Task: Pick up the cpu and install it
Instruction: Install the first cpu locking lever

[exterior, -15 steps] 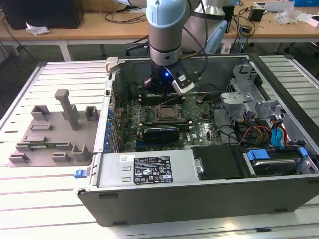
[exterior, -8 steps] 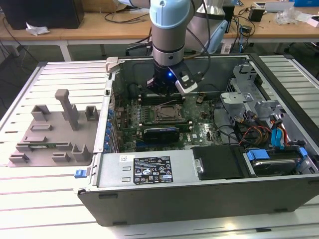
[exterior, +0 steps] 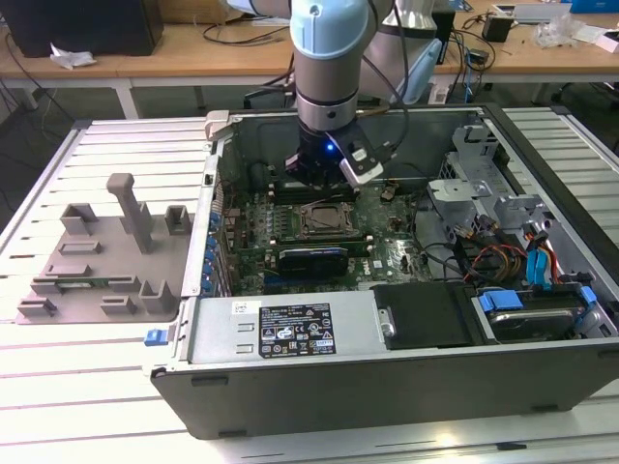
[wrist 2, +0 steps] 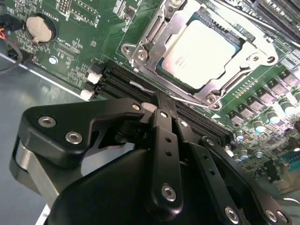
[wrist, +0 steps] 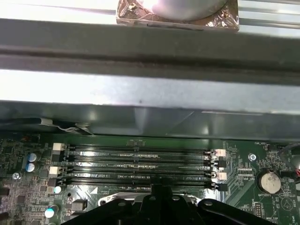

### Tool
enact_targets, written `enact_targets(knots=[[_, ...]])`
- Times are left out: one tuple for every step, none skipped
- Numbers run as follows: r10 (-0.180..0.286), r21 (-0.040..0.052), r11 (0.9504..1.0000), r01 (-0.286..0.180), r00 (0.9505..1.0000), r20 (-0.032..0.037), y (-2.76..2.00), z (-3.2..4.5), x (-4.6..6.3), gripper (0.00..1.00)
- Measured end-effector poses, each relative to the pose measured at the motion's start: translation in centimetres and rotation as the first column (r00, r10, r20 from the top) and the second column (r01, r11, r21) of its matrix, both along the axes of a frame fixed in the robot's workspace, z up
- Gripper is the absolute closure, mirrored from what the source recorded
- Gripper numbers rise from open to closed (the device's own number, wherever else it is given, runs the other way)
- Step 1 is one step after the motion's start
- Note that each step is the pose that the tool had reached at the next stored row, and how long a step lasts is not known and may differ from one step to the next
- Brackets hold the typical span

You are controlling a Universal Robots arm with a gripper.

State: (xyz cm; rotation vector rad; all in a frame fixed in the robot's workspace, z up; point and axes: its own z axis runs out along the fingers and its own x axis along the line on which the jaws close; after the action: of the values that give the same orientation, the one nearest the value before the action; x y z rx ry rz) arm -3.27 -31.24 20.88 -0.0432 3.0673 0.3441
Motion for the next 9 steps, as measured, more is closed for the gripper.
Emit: enact_targets(knots=[[-0.008, 0.0, 1.0, 0.008, 1.0, 0.0004, 0.0, -0.09, 0.0, 0.89], [-0.019, 0.0, 0.9998, 0.019, 0.9998, 0.0005, 0.0, -0.16, 0.0, 0.89], [-0.028, -0.0001, 0.9996, 0.028, 0.9996, 0.0004, -0.01, -0.18, 0.0, 0.89], [-0.033, -0.0003, 0.9994, 0.033, 0.9994, 0.0003, -0.01, -0.18, 0.0, 0.89], [-0.034, -0.0003, 0.9994, 0.034, 0.9994, 0.0003, -0.01, -0.18, 0.0, 0.89], [-0.034, -0.0001, 0.9994, 0.034, 0.9994, 0.0005, 0.0, -0.19, 0.0, 0.89], [-0.035, 0.0, 0.9994, 0.035, 0.9994, 0.0005, 0.0, -0.19, 0.0, 0.89], [-0.039, -0.0001, 0.9992, 0.039, 0.9992, 0.0005, 0.0, -0.19, 0.0, 0.89], [-0.053, 0.0, 0.9986, 0.053, 0.9986, 0.0005, 0.0, -0.21, -0.01, 0.89]])
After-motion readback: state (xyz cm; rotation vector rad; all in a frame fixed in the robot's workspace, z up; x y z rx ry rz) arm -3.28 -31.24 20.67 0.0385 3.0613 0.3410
